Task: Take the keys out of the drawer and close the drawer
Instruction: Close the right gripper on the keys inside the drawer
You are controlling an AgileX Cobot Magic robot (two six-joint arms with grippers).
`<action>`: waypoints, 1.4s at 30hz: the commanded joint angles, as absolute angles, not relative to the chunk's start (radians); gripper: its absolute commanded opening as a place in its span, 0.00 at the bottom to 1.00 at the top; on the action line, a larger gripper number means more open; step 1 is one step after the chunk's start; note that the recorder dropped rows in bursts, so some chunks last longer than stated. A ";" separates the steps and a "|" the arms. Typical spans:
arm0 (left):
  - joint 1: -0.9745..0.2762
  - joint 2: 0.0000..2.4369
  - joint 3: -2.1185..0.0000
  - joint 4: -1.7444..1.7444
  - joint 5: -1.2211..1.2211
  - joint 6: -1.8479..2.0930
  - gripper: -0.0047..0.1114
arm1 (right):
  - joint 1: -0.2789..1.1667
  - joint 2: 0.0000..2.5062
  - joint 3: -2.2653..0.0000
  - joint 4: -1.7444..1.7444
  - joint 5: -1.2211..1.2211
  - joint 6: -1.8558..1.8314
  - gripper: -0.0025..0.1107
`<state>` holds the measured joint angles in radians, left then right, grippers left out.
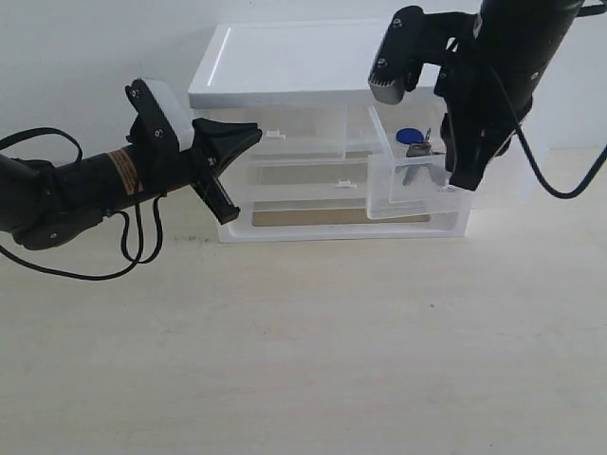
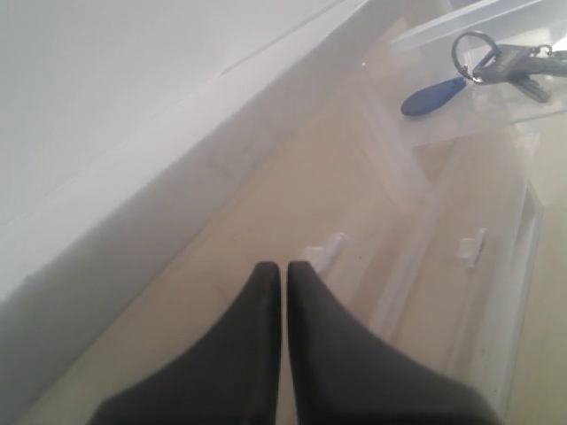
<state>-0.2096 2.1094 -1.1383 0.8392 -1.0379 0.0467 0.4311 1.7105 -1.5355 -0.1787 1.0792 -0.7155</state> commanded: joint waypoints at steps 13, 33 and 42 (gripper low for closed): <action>-0.210 2.123 -1.158 0.744 -0.941 0.038 0.08 | 0.418 1.618 -1.539 -0.109 0.970 -0.661 0.37; -0.210 2.123 -1.158 0.748 -0.946 -0.011 0.08 | 0.418 1.813 -1.598 -0.300 0.856 0.043 0.61; -0.210 2.123 -1.158 0.748 -0.946 -0.011 0.08 | 0.418 1.896 -1.598 -0.245 0.802 0.042 0.61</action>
